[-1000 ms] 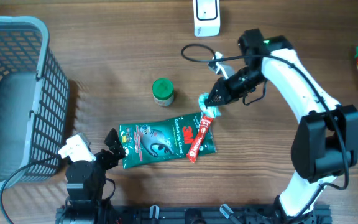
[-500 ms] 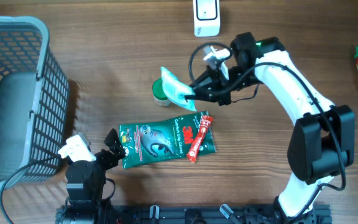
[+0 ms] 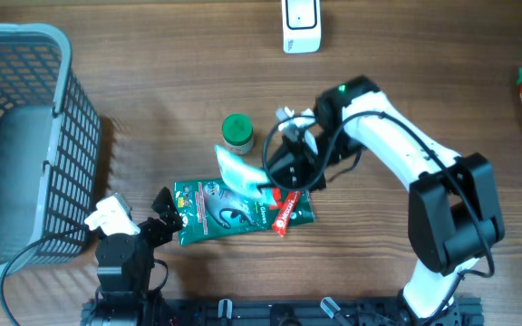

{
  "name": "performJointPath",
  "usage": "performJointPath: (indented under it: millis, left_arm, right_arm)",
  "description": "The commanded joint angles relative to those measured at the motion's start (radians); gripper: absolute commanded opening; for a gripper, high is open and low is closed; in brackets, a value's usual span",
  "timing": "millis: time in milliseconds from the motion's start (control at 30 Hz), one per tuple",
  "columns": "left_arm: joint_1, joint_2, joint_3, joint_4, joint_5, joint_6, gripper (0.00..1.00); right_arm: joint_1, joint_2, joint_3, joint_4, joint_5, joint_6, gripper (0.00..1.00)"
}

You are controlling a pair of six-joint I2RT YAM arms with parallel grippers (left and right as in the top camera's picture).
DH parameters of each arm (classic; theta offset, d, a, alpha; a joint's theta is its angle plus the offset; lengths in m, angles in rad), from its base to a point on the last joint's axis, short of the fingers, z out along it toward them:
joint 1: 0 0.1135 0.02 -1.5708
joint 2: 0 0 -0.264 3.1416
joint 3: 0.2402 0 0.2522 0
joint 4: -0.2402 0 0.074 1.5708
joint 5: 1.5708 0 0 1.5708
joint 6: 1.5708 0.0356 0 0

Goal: Scan the item barcode

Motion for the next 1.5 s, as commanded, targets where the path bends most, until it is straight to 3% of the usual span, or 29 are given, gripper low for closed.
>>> performJointPath:
  millis: [0, 100, 367, 533, 600, 700, 800, 933, 1000, 1133, 1300, 1467]
  left_arm:
    - [0.006, -0.005, 0.000, -0.003, 0.009, -0.005, 1.00]
    - [0.006, -0.005, 0.000, -0.003, 0.009, -0.005, 1.00]
    - [0.006, -0.005, 0.000, -0.003, 0.009, -0.005, 1.00]
    - [0.006, -0.005, 0.000, -0.003, 0.009, -0.005, 1.00]
    - [0.006, -0.005, 0.000, -0.003, 0.009, -0.005, 1.00]
    - [0.006, -0.005, 0.000, -0.003, 0.009, -0.005, 1.00]
    - [0.006, -0.005, 0.000, -0.003, 0.009, -0.005, 1.00]
    - [0.006, -0.005, 0.000, -0.003, 0.009, -0.005, 1.00]
    - [0.006, -0.005, 0.000, -0.003, 0.009, -0.005, 1.00]
    - [0.006, -0.005, 0.000, -0.003, 0.009, -0.005, 1.00]
    - [0.006, -0.005, 0.000, -0.003, 0.009, -0.005, 1.00]
    - [0.006, -0.005, 0.000, -0.003, 0.009, -0.005, 1.00]
  right_arm:
    - [0.002, -0.021, -0.154, -0.006, -0.056, -0.169, 0.05]
    - [0.002, -0.033, -0.228, -0.006, -0.075, -0.259, 0.05]
    - [-0.023, -0.131, -0.220, -0.004, -0.059, -0.212, 0.04]
    - [-0.172, -0.131, -0.103, 0.043, 0.017, 0.128, 0.04]
    - [-0.227, -0.130, -0.030, 0.227, 0.122, 0.435, 0.05]
    - [-0.233, -0.130, -0.003, 0.715, 0.532, 1.197, 0.05]
    - [-0.210, -0.130, 0.006, 0.857, 0.689, 1.317, 0.04]
    - [-0.189, -0.130, 0.009, 0.990, 0.926, 1.593, 0.04]
    - [-0.187, -0.125, 0.033, 1.049, 0.932, 1.619, 0.04]
    - [-0.187, -0.011, 0.221, 1.088, 0.977, 1.688, 0.04]
    - [-0.187, 0.322, 0.655, 0.993, 1.077, 1.768, 0.04]
    - [-0.177, 0.461, 0.836, 0.972, 1.222, 1.793, 0.04]
